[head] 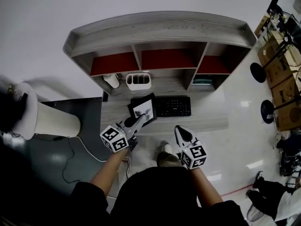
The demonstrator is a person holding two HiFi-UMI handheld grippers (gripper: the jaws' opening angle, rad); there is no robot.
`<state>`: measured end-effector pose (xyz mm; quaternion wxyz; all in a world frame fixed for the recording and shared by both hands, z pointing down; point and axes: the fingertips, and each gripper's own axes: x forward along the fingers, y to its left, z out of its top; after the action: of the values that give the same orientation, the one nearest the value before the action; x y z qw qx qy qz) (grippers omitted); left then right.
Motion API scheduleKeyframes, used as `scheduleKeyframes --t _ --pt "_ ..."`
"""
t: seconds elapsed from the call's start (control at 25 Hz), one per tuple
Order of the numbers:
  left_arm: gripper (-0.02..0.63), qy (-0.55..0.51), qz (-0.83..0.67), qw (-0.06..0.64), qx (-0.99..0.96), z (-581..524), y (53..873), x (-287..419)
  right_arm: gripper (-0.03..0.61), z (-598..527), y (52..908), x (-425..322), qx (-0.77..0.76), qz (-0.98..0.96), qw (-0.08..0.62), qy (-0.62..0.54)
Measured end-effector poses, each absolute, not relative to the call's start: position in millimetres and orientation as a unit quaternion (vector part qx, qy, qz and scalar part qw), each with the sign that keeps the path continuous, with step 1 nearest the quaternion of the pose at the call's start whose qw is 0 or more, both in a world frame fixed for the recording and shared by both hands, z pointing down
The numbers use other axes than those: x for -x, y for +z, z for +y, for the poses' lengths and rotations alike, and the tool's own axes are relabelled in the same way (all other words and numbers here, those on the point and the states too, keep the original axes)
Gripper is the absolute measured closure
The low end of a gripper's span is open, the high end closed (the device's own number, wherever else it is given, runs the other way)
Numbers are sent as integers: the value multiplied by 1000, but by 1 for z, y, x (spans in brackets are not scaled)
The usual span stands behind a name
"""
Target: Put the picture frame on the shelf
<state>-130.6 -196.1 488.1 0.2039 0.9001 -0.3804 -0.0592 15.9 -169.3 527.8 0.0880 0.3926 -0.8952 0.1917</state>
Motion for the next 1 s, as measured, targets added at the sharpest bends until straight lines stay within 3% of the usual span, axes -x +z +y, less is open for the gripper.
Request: scheduleKeyframes --t 1.0 --pt "589 -34 -272 123 -954 -414 447 49 568 -271 518 -32 -395 -897 67 186"
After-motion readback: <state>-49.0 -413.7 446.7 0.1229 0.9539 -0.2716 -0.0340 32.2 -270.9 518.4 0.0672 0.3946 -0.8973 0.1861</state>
